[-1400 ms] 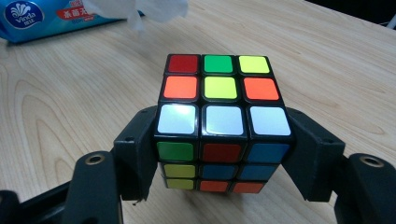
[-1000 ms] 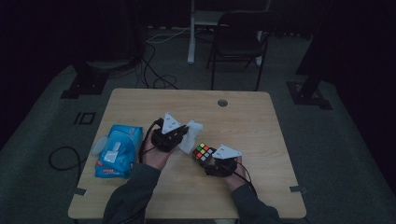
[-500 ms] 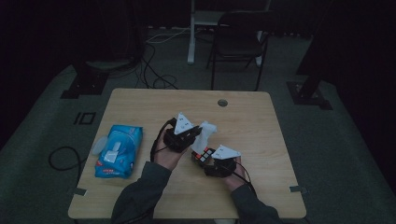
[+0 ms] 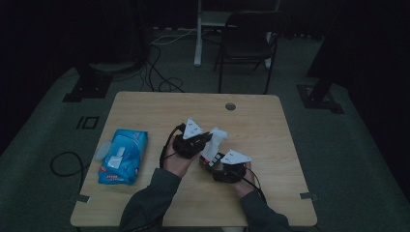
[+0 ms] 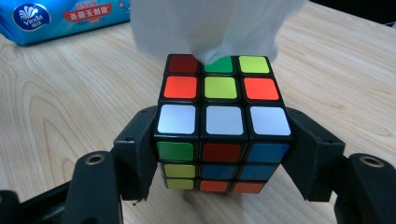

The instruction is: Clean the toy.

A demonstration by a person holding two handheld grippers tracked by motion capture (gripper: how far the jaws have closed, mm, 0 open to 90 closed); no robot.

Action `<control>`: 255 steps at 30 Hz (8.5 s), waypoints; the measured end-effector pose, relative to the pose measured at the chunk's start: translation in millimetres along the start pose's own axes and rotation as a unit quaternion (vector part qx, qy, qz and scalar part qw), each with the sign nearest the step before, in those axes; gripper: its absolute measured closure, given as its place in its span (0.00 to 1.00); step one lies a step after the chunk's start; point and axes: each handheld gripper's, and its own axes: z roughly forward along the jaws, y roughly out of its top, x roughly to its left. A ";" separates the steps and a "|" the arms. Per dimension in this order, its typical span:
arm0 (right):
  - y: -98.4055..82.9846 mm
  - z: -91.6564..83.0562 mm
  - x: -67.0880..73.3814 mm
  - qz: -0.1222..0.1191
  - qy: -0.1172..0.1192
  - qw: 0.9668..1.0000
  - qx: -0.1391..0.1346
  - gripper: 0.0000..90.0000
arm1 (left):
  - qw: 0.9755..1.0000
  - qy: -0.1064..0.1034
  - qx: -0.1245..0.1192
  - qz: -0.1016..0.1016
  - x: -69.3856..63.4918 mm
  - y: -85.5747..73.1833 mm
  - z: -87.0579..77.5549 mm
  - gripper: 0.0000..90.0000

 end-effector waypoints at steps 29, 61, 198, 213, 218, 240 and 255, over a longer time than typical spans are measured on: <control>2.6 -7.3 -4.6 0.005 -0.002 1.000 -0.015 0.39 | 0.996 0.023 0.083 0.030 -3.8 -44.8 35.0 0.98; 2.6 -4.5 2.7 -0.008 0.007 1.000 -0.010 0.39 | 0.995 0.000 0.080 0.062 -16.9 -48.2 39.5 0.98; 11.3 -32.4 -6.4 0.014 0.028 0.997 -0.068 0.39 | 0.997 -0.035 0.061 -0.028 11.6 -90.0 20.1 0.98; 10.5 -28.0 1.2 -0.006 0.046 0.997 -0.059 0.39 | 0.998 -0.046 0.019 -0.030 18.2 -64.1 9.9 0.98; 12.1 -29.0 5.3 -0.018 0.057 0.996 -0.063 0.39 | 0.998 -0.059 0.015 -0.032 22.2 -64.4 14.4 0.98; 14.6 -35.7 1.9 -0.013 0.056 0.995 -0.077 0.39 | 0.996 -0.069 0.018 -0.045 23.9 -70.1 18.4 0.98; 17.2 -40.4 1.1 -0.011 0.051 0.995 -0.087 0.39 | 0.995 -0.075 0.026 -0.055 22.9 -75.8 25.0 0.98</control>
